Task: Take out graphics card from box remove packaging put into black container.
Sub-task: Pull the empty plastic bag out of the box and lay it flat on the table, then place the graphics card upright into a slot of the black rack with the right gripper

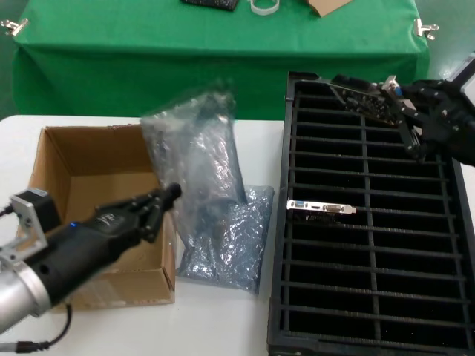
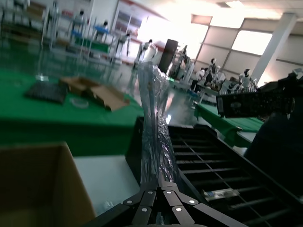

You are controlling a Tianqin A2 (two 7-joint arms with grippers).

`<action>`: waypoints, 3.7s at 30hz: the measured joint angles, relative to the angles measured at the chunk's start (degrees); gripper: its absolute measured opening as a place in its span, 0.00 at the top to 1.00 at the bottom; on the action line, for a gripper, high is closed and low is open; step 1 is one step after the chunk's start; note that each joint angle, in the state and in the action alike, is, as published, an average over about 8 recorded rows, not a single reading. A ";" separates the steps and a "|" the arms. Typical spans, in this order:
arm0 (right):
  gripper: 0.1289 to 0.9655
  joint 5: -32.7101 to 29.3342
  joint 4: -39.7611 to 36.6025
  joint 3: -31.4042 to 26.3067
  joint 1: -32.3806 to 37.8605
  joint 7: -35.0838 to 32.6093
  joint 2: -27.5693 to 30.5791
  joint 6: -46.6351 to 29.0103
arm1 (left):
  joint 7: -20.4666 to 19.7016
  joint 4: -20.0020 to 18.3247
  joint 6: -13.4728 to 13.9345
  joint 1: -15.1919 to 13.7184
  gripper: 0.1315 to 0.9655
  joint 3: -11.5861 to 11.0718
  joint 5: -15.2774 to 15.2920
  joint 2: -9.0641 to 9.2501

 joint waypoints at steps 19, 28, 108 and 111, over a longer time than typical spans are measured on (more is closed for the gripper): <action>0.93 -0.12 0.00 2.27 -2.42 -1.82 -2.86 1.11 | 4.83 -5.90 19.74 -0.55 0.99 0.03 -7.57 3.89; 0.93 0.80 0.00 2.66 -1.60 -1.98 -3.30 0.21 | 26.46 -6.99 27.03 -1.00 0.99 -0.44 -29.49 6.90; 0.93 23.35 -112.58 -36.22 58.79 -30.49 -23.22 9.56 | 125.64 8.46 60.80 24.07 0.00 -70.27 -88.76 46.69; 0.93 24.36 -113.99 -37.22 59.34 -31.56 -23.72 9.52 | 126.27 9.02 61.16 23.82 0.00 -70.52 -89.02 46.73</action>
